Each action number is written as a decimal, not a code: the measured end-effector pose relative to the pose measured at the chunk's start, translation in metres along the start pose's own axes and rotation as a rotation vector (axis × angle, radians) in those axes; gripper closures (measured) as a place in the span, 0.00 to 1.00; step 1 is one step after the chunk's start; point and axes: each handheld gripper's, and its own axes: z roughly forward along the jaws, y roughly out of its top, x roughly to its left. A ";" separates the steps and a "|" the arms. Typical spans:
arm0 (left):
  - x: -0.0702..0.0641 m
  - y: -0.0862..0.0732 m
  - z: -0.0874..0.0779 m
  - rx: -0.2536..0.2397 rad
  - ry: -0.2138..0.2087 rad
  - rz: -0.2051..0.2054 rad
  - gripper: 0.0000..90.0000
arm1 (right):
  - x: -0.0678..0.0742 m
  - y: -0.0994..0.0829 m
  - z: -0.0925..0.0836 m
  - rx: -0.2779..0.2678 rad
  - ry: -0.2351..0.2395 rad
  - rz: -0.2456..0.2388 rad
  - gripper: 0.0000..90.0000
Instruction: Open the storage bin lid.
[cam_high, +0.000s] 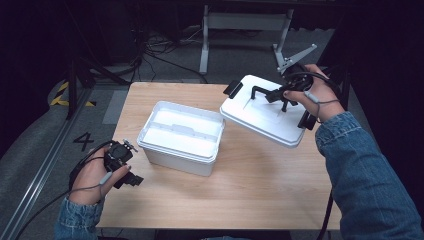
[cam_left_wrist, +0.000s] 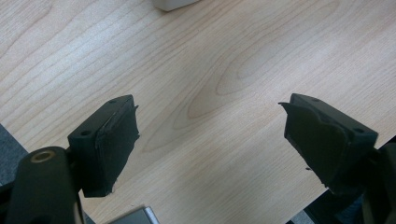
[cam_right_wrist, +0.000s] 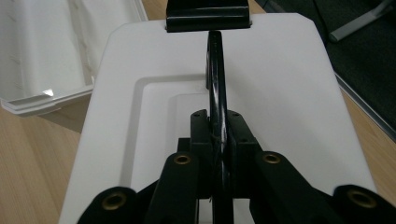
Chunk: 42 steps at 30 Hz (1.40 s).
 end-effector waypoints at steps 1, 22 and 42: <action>0.000 0.000 0.000 0.005 0.000 0.003 0.20 | -0.003 -0.003 0.000 0.001 -0.004 0.010 0.93; 0.003 0.001 0.003 0.019 0.019 0.001 0.21 | -0.043 -0.062 0.033 0.053 -0.057 0.137 0.93; 0.004 0.000 0.007 0.031 0.018 0.004 0.21 | -0.055 -0.101 0.080 0.065 -0.026 0.216 0.93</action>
